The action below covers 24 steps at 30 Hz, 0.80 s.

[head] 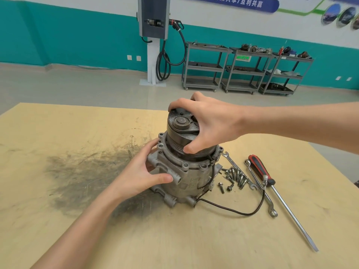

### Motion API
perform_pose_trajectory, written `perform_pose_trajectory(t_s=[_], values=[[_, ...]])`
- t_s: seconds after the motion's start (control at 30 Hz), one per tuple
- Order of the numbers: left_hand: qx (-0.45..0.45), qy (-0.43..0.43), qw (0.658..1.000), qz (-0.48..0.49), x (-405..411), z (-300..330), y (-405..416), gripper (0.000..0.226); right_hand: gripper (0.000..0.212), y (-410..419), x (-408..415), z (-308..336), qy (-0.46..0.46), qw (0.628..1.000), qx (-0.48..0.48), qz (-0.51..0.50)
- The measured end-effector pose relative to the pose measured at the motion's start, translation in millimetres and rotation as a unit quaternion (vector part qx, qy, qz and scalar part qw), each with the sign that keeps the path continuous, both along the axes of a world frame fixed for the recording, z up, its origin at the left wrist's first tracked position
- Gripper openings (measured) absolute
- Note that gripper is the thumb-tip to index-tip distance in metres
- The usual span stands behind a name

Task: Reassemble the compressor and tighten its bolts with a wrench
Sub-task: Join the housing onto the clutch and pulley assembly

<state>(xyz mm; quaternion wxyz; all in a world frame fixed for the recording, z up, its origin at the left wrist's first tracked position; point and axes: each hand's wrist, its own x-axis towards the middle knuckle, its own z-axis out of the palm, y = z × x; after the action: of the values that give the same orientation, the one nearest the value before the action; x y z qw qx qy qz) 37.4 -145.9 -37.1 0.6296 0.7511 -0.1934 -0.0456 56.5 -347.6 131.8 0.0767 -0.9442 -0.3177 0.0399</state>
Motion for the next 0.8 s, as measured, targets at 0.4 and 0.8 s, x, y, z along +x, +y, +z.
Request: perform_pose_trajectory(t_s=[0.4, 0.8], values=[[0.004, -0.001, 1.000, -0.006, 3.2, 6.5, 1.1, 0.097, 0.095, -8.0, 7.2, 2.0, -0.008, 0.998, -0.014, 0.059], [0.009, -0.017, 0.999, -0.042, -1.3, 14.0, -1.8, 0.112, 0.092, -10.6, 18.2, 2.8, 0.025, 0.995, -0.025, 0.089]])
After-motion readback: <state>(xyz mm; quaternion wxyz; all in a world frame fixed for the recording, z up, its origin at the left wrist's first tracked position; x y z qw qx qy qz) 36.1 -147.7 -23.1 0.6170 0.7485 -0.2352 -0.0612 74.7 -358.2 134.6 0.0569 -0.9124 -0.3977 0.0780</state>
